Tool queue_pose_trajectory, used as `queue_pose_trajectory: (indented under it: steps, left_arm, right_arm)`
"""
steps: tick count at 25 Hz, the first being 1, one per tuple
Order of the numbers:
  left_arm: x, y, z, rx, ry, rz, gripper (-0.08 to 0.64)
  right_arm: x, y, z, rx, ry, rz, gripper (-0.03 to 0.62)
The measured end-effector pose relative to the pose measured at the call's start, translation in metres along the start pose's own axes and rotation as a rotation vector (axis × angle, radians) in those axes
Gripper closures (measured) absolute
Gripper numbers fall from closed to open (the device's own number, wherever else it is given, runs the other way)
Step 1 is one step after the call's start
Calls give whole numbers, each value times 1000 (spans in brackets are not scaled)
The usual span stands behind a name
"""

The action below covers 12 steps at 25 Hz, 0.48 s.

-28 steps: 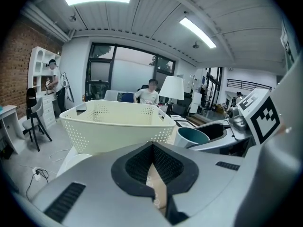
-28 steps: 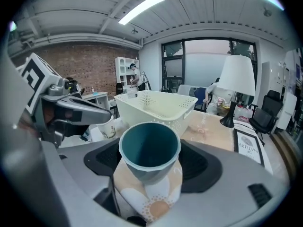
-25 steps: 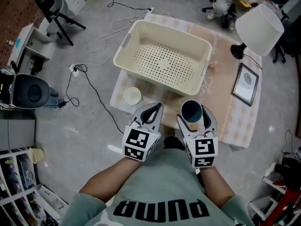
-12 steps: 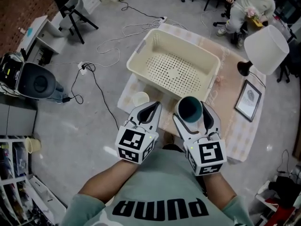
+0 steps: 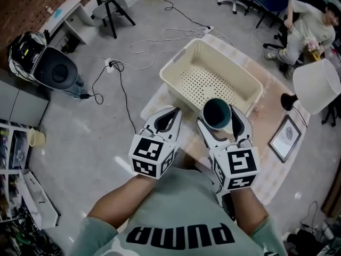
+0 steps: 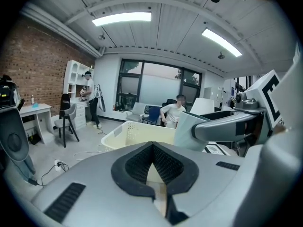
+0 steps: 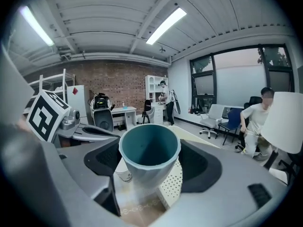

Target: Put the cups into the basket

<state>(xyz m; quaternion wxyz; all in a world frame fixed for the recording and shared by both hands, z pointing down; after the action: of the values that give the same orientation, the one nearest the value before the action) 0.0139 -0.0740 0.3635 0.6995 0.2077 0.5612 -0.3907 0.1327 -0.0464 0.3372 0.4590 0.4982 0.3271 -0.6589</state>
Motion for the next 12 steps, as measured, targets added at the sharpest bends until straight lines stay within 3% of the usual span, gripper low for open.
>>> queue_pose_trajectory:
  steps: [4, 12]
  left_arm:
    - [10, -5, 12, 49, 18, -13, 558]
    - [22, -45, 20, 68, 7, -12, 558]
  right_arm:
    - [9, 19, 16, 37, 7, -3, 212]
    - [21, 34, 60, 26, -12, 17, 212]
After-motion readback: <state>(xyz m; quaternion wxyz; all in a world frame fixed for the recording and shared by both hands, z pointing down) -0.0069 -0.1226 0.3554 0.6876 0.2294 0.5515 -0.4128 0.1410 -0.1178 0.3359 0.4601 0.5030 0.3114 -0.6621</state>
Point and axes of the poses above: the fingertips, and each gripper's own axes: z forward along the fingers, y to its right, x out of its top, the point moved 3 cm from there along -z, backward along the fingers, and after that the axes turned 5 degrees about y, right-handed, at the moved point
